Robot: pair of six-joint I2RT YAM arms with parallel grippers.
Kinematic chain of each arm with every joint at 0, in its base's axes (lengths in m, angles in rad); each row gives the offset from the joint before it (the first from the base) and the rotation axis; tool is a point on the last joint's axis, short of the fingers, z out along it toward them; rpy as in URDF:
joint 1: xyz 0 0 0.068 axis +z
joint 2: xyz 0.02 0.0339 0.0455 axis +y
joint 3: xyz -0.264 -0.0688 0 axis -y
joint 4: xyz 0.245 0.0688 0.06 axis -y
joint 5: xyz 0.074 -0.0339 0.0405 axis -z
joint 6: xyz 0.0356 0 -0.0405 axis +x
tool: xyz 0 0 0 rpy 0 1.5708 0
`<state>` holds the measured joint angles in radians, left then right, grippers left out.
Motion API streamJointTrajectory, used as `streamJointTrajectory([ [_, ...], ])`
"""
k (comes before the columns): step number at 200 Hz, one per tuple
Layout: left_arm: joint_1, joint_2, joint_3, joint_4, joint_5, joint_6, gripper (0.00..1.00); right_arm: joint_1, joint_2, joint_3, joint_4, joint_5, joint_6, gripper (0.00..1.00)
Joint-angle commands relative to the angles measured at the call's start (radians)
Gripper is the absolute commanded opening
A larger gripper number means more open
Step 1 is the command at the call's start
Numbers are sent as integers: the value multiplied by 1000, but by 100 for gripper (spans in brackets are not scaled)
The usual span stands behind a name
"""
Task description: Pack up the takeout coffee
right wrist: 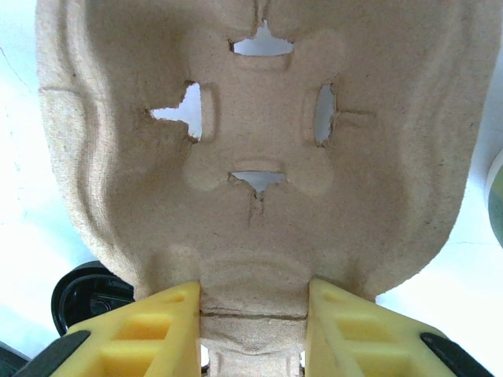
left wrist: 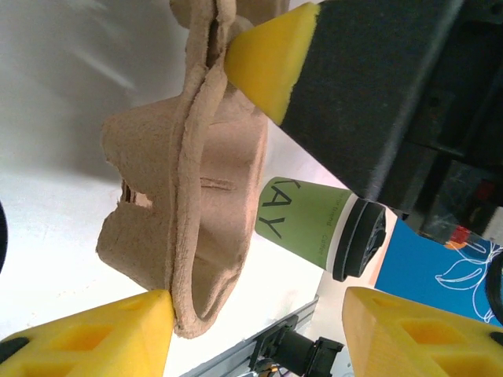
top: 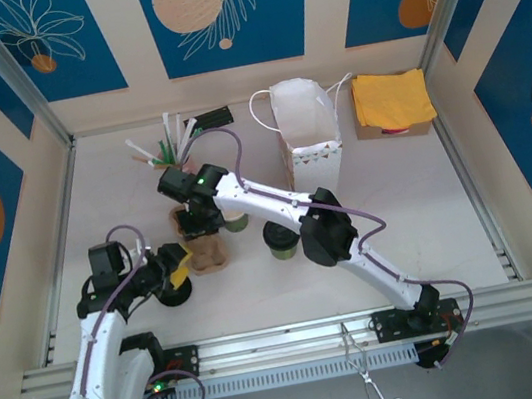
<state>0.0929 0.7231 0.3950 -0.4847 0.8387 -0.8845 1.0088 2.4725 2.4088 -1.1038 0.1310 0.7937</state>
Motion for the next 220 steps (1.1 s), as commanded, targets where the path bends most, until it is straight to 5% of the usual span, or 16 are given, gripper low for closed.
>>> streamJointTrajectory([
  [1, -9, 0, -17, 29, -20, -1, 59, 26, -33, 38, -8, -39, 8, 32],
  [220, -20, 8, -75, 229, -4, -64, 61, 35, -45, 37, -12, -73, 27, 32],
])
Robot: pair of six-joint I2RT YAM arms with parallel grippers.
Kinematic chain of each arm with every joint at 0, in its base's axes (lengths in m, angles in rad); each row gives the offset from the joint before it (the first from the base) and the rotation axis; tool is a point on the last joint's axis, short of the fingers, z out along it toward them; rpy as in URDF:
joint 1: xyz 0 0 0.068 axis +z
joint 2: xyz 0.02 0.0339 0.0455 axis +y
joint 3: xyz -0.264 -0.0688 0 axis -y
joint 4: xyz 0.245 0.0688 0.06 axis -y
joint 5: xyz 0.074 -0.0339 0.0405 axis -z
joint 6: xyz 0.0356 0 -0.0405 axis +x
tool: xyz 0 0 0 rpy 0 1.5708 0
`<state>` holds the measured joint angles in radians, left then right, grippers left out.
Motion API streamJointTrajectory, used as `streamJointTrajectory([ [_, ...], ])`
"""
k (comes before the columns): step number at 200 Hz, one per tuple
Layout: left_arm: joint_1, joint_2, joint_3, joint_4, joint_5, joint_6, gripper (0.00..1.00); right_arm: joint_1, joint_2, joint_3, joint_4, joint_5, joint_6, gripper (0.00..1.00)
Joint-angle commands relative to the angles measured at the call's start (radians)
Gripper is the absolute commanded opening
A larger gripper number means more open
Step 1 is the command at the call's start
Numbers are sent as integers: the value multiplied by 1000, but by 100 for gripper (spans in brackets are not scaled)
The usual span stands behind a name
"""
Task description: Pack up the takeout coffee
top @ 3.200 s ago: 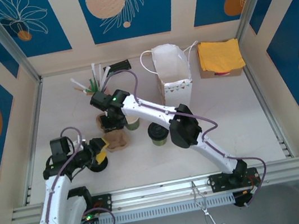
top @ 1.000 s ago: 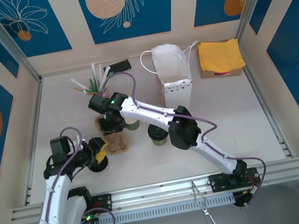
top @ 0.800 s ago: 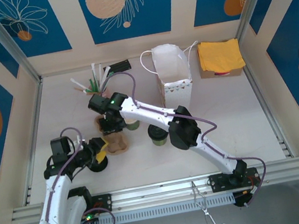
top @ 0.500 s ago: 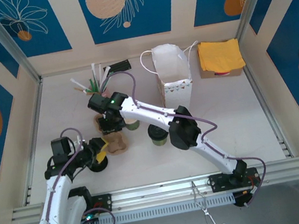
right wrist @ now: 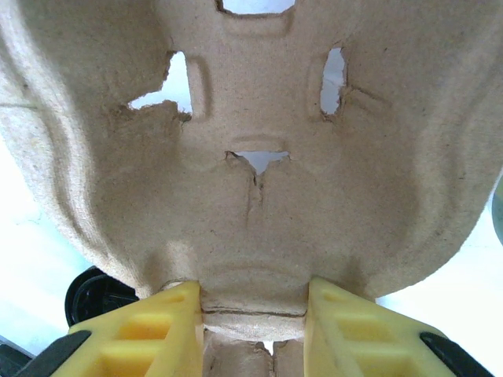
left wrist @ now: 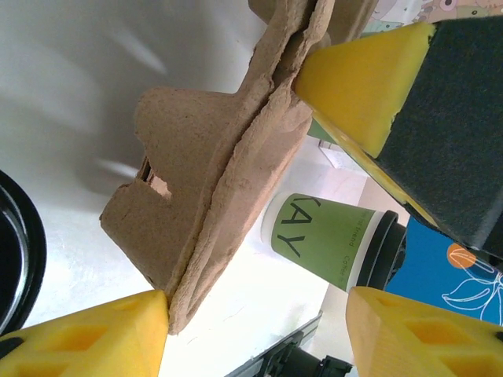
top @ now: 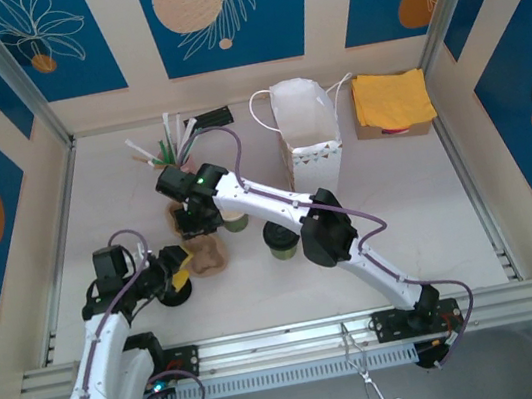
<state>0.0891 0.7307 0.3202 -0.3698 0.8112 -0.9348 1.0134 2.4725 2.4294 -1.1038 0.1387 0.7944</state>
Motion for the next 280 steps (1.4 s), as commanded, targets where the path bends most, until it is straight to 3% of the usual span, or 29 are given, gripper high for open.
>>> streamJointTrajectory([
  [1, -17, 0, 0, 115, 24, -14, 61, 31, -45, 16, -12, -80, 26, 32],
  [109, -57, -7, 24, 171, 43, 18, 62, 25, -22, 10, -30, -89, 26, 32],
  [178, -59, 9, 69, -75, -159, 140, 61, 24, -35, 11, -36, -83, 25, 32],
  [280, -61, 33, 51, -42, -162, 125, 62, 21, -56, 6, -48, -65, 22, 32],
])
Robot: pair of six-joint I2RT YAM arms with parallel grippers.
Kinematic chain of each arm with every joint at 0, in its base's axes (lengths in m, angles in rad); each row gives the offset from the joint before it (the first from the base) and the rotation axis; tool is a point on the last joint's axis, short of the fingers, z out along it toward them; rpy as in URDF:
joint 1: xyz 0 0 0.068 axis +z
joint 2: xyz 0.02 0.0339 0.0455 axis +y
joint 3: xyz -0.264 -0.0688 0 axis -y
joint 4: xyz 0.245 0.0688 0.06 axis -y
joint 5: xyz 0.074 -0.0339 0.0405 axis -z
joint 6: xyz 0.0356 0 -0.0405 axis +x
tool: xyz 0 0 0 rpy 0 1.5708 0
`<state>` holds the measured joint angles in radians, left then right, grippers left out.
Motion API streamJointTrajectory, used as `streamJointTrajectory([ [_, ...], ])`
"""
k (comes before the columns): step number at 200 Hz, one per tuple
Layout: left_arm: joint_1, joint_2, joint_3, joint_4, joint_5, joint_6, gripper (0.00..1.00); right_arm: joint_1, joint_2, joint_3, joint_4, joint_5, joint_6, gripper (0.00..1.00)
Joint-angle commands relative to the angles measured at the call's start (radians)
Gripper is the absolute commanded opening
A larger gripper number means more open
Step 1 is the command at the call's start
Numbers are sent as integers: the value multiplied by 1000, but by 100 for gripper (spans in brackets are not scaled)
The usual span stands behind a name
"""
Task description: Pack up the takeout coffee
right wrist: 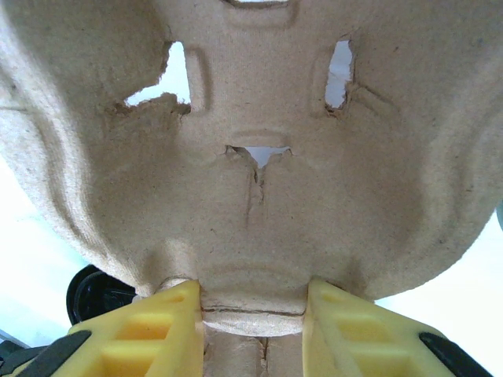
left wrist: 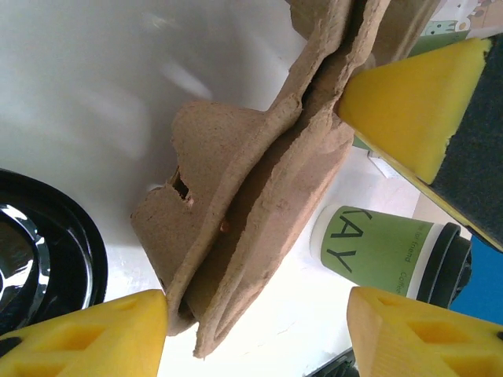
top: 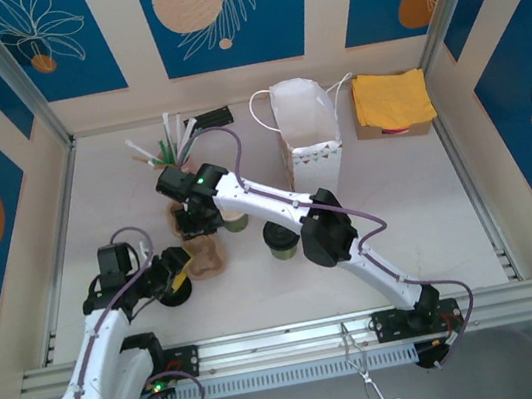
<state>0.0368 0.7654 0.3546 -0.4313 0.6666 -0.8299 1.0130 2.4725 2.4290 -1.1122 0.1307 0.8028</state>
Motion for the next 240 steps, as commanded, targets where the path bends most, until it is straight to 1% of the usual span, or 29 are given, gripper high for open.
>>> streamJointTrajectory([
  [1, -9, -1, 17, 19, -18, 20, 62, 21, -56, 7, -40, -56, 13, 32],
  [87, -9, 10, 15, 14, -35, 24, 63, 22, -107, -14, -59, -20, -3, 32],
  [112, -9, 6, 45, -15, -32, 28, 65, 20, -109, -23, -66, -8, -7, 32],
  [128, -9, 1, 81, -43, -25, 31, 68, 22, -108, -31, -64, -6, -9, 32],
  [149, -9, -15, 128, -104, -47, 51, 69, 23, -106, -35, -64, 2, -13, 32],
  [157, -9, -18, 144, -129, -57, 60, 71, 24, -105, -37, -66, 4, -14, 32],
  [165, -9, -18, 156, -151, -68, 68, 76, 22, -104, -40, -66, 7, -16, 32],
  [178, -10, -16, 171, -174, -78, 78, 76, 22, -105, -42, -66, 9, -17, 32],
  [196, -10, -15, 173, -171, -72, 78, 75, 20, -103, -44, -64, 10, -17, 32],
  [216, -10, -14, 167, -131, -34, 60, 74, 22, -100, -44, -61, 8, -17, 32],
  [240, -9, -10, 173, -119, -32, 63, 74, 22, -101, -39, -58, 6, -22, 32],
])
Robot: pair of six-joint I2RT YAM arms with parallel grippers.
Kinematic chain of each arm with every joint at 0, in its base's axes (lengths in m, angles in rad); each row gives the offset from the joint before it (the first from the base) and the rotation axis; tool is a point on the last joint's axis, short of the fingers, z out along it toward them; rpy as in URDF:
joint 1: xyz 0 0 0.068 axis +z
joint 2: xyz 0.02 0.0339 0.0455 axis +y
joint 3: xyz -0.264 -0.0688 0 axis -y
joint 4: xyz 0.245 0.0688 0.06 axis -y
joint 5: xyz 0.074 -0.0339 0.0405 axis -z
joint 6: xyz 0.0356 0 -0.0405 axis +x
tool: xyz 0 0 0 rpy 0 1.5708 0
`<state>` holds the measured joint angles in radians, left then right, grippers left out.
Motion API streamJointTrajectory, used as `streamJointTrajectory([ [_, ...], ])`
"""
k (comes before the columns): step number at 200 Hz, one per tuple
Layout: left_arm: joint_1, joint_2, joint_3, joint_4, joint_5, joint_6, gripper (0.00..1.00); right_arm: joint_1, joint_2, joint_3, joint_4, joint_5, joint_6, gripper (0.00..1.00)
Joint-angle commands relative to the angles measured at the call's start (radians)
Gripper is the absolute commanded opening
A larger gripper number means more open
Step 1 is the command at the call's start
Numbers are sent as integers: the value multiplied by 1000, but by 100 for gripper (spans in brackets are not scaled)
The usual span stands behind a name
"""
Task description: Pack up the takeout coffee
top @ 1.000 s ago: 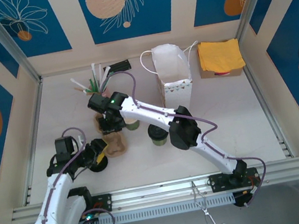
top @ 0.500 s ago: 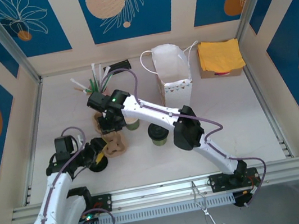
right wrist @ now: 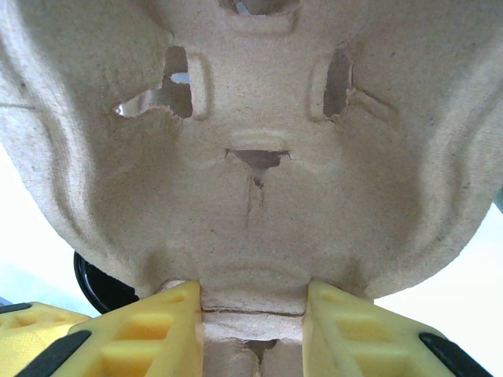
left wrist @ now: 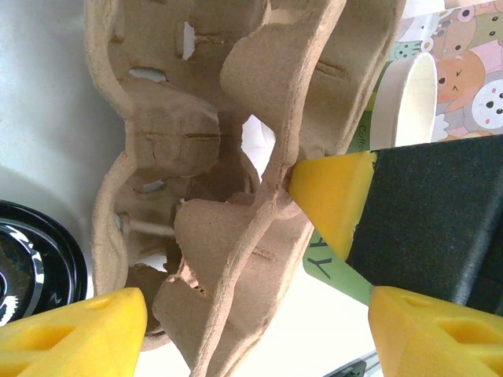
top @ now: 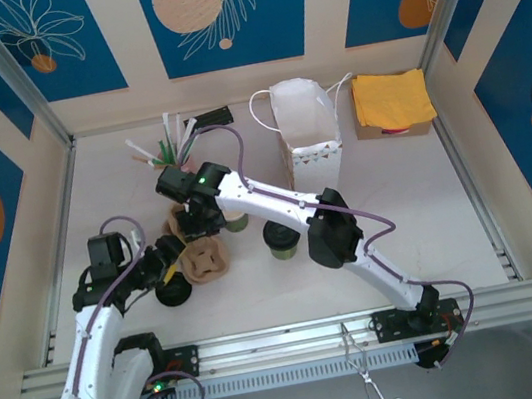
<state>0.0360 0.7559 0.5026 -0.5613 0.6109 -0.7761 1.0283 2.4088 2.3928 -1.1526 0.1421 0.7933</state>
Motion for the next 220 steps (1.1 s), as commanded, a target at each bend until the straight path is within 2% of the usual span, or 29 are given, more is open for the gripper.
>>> streamJointTrajectory([
  [1, -9, 0, 27, 10, 23, 9, 74, 7, -37, -3, -17, -6, -12, 32],
  [25, -9, 9, 69, -28, -23, 20, 75, 7, -37, 7, -17, -5, -22, 32],
  [53, -7, 14, 161, -125, -134, 38, 84, 12, -42, 31, -25, -1, -35, 32],
  [73, -7, 25, 238, -184, -207, 58, 86, 13, -50, 41, -24, -2, -42, 32],
  [107, -6, 39, 273, -185, -210, 51, 86, 14, -40, 41, -27, -10, -49, 32],
  [131, -7, 38, 245, -147, -161, 43, 80, 16, -37, 42, -26, -10, -49, 32],
  [157, -7, 38, 158, -11, -38, 7, 71, 16, -37, 47, -18, -15, -56, 32],
  [178, -7, 38, 139, -14, -80, 40, 60, 18, -32, 52, -18, -22, -57, 32],
  [210, -5, 67, 157, -27, -165, 74, 57, 23, -34, 44, -12, -23, -64, 32],
  [220, -5, 82, 160, -15, -176, 83, 52, 24, -34, 43, -10, -24, -64, 32],
])
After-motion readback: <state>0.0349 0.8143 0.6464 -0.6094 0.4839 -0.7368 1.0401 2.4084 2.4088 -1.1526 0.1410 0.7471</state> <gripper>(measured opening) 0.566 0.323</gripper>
